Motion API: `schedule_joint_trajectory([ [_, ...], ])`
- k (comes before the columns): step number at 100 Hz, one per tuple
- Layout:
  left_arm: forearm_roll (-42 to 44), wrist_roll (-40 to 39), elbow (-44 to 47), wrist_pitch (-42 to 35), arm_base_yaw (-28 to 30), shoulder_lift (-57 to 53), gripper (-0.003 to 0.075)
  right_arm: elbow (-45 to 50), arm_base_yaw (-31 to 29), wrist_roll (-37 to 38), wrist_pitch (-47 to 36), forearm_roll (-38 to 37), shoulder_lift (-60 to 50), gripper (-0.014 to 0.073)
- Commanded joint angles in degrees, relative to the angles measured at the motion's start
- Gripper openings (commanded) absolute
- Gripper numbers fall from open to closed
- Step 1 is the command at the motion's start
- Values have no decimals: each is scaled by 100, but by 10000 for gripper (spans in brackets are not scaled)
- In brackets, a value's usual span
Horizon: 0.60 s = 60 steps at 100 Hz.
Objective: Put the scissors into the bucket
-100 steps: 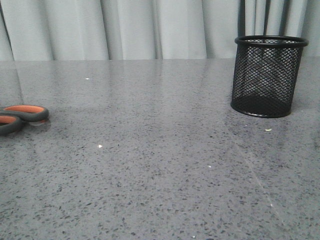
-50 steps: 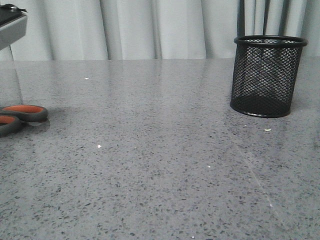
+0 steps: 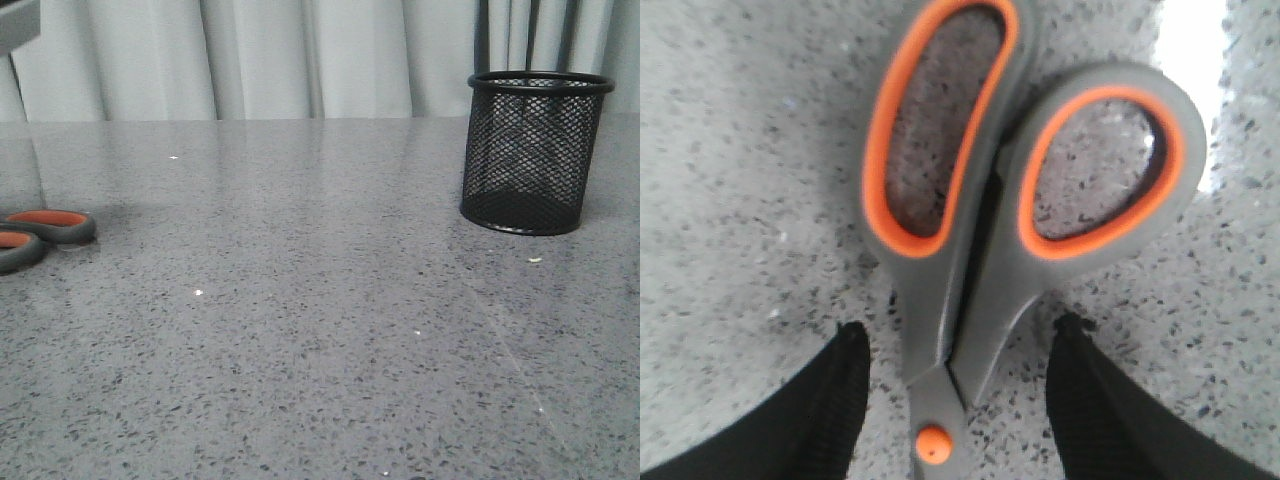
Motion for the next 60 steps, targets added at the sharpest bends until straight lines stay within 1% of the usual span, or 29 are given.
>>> schedule_joint_trajectory([
  [1,-60,49,-168,-48,14,-59,365,-188,18,-41,-388,22,101,468],
  [19,5,117,-181,-60,14,159,365,-188,18,-41,-186,22,101,468],
  [40,-111,117,-219,-60,14,329,364,-188,18,-41,-187,22,101,468],
  [47,-132,117,-219,-60,14,329,341,-188,18,-41,-197,22,101,468],
  [60,-194,117,-219,-11,14,329,270,-188,18,-41,-197,22,101,468],
])
